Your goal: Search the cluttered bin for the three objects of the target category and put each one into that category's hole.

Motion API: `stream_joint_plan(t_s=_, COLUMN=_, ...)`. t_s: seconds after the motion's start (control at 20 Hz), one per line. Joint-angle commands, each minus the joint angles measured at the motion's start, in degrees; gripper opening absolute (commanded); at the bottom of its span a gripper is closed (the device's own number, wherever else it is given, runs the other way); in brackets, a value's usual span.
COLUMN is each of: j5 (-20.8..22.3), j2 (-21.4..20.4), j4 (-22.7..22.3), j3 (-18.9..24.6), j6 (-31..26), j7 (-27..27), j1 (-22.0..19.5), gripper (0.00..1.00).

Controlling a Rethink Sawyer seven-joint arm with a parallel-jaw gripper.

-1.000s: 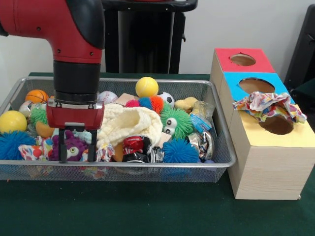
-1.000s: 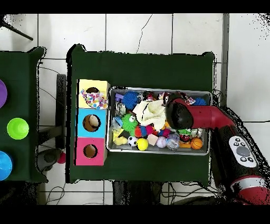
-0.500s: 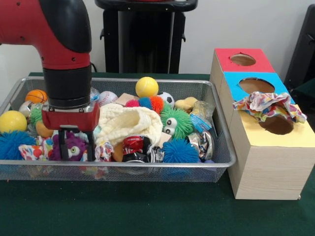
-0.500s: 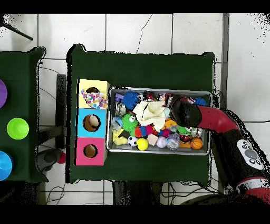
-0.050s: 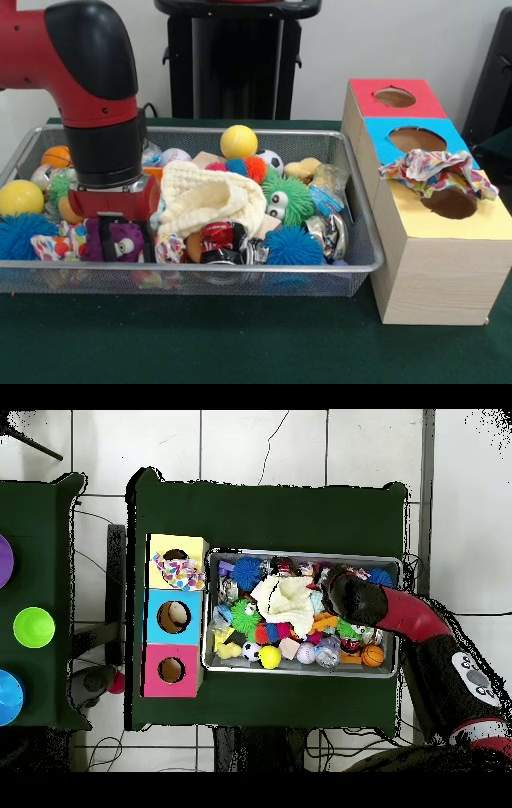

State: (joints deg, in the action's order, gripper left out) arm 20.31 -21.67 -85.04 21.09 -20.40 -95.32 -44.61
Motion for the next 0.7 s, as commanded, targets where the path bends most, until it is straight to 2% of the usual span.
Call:
stream_joint_plan(t_s=0.05, j5=-2.1, j2=5.2, j4=-6.9, j3=3.0, j6=-7.7, j7=-1.5, j1=-0.8, gripper=1.0)
stream_joint_plan(t_s=0.25, j5=-3.7, j2=5.2, j4=-9.3, j3=5.6, j6=-5.3, j7=-2.3, j1=-2.6, gripper=1.0)
stream_joint_plan(t_s=0.5, j5=-3.4, j2=1.5, j4=-10.4, j3=5.0, j6=-8.4, j7=-1.0, j1=-1.1, gripper=1.0)
stream_joint_plan(t_s=0.7, j5=-5.6, j2=-0.3, j4=-12.0, j3=5.7, j6=-9.5, j7=-2.7, j1=-1.4, gripper=1.0)
